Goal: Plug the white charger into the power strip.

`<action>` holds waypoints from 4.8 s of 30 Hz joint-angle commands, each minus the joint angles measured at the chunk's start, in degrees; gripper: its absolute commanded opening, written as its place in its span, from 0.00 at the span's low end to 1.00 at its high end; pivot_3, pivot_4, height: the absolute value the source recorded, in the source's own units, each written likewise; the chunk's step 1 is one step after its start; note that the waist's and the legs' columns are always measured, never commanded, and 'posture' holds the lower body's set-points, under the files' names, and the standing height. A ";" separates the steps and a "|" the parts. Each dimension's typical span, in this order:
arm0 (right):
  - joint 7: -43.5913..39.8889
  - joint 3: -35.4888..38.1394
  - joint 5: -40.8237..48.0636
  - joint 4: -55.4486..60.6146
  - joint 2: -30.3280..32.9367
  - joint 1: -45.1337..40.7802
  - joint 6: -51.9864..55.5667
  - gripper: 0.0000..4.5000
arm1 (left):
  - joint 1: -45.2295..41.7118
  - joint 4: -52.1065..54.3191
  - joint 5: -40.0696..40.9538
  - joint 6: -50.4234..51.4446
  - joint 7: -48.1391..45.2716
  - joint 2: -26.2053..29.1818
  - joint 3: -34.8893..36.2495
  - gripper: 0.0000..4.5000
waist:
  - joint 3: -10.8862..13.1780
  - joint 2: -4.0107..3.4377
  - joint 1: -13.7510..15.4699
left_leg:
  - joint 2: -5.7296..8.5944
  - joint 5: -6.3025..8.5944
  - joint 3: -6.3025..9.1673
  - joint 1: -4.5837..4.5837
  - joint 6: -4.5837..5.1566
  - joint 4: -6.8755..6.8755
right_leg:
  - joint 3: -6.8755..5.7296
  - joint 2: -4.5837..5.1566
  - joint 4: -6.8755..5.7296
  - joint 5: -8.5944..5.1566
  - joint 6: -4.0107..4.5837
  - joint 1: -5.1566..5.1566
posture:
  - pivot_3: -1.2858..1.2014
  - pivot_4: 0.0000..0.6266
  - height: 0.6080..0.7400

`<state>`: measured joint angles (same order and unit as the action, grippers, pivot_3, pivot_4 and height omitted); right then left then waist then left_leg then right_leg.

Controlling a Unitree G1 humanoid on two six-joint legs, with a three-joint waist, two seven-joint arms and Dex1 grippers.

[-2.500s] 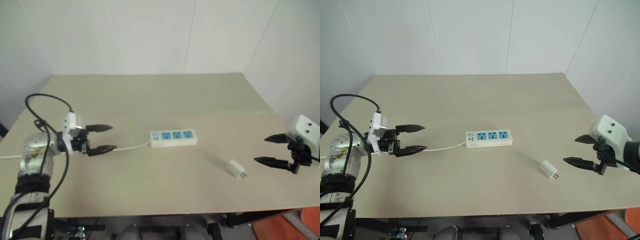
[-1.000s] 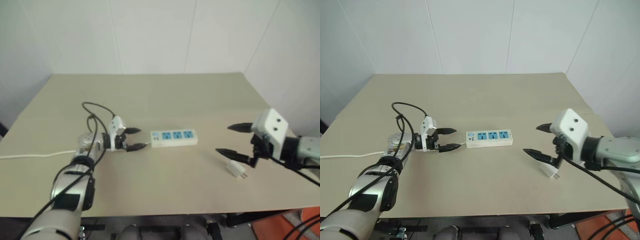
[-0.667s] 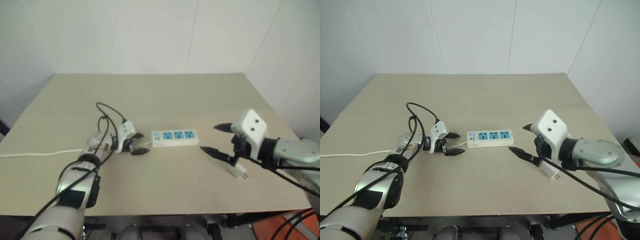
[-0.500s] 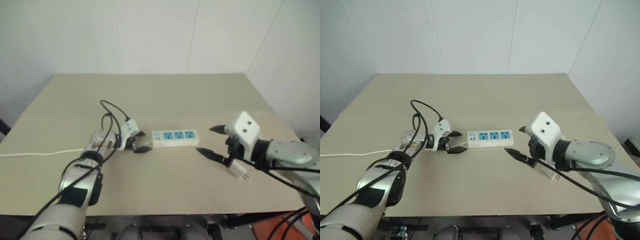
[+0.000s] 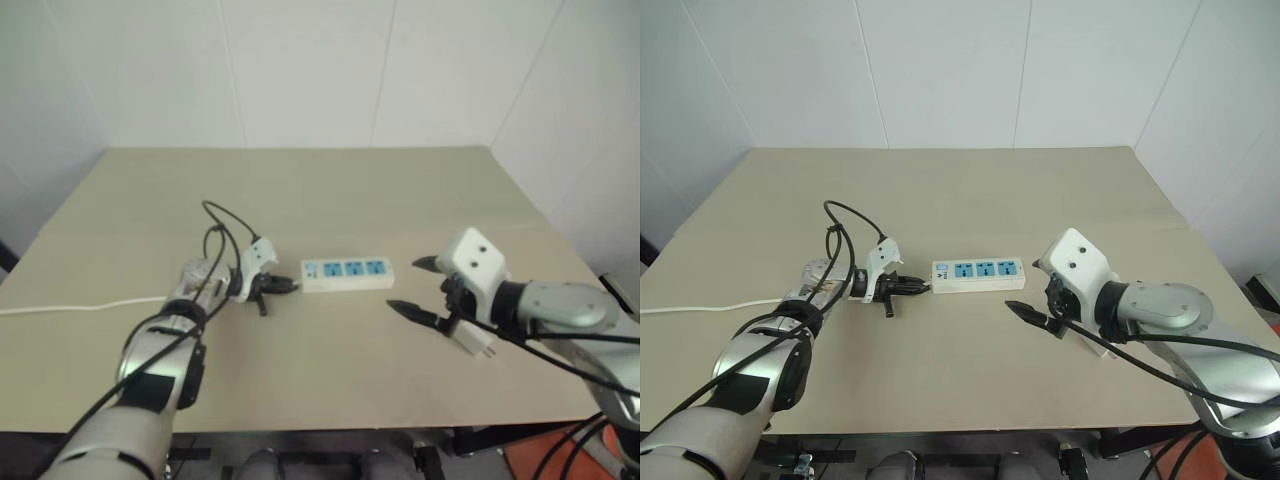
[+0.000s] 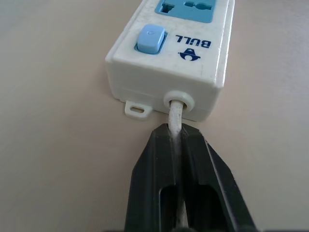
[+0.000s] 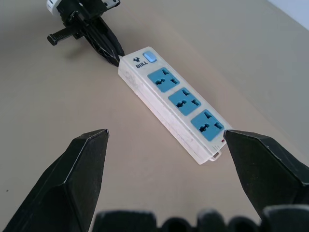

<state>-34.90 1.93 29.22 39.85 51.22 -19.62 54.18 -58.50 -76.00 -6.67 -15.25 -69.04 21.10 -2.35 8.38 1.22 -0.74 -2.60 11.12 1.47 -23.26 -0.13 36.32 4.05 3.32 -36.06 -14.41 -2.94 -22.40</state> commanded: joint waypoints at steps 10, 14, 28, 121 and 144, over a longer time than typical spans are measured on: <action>0.49 -2.43 -2.83 -0.38 -1.94 0.33 -2.40 1.00 | 19.19 44.86 7.92 17.57 -5.67 4.19 0.21 0.01 | -0.01 -0.02 -0.43 | -0.03 0.00 -0.01 -0.05 0.00 -0.08 | 0.01 0.02 -0.01 0.05 0.11 -0.05 | 0.52 0.24 1.00; -0.40 -4.56 -4.56 -2.27 -2.57 -0.09 -4.13 1.00 | 31.28 70.57 8.68 34.82 -0.01 5.82 -1.05 0.01 | 0.00 -0.01 -0.38 | -0.08 0.01 -0.02 -0.07 -0.01 -0.13 | 0.02 0.00 -0.02 0.05 0.13 -0.13 | 0.52 0.24 1.00; -3.08 -7.97 -8.81 -6.90 -3.67 -0.99 -9.07 1.00 | 38.00 85.13 16.73 49.21 1.97 13.18 -2.27 0.48 | 0.00 0.00 -0.18 | -0.11 0.00 -0.03 0.12 -0.01 -0.11 | 0.02 -0.04 0.00 -0.02 0.21 -0.02 | 0.52 0.24 1.00; -11.85 -21.17 -0.28 -19.85 17.73 -26.58 30.95 1.00 | 14.80 13.23 15.13 -19.52 -23.06 -7.18 3.20 0.72 | 0.02 0.03 0.17 | 0.01 0.01 -0.02 -0.59 0.02 -0.14 | -0.02 0.08 -0.02 -0.01 0.22 -0.69 | 0.52 0.24 1.00; -19.60 -35.91 -10.15 -35.50 12.25 -29.99 21.96 1.00 | 19.74 17.40 15.85 -20.41 -19.35 -7.24 2.62 0.72 | -0.03 -0.06 0.06 | 0.01 0.01 -0.02 -0.56 0.02 -0.01 | -0.01 0.06 -0.13 0.02 0.19 -0.67 | 0.52 0.24 1.00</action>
<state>-53.93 -34.41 20.69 4.65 63.33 -48.44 77.08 -39.58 -59.30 9.19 -34.80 -88.98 13.36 0.88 8.35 1.16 -0.69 -2.59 11.13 1.45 -23.80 -0.11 36.31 4.03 3.39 -36.20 -14.38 -2.74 -23.06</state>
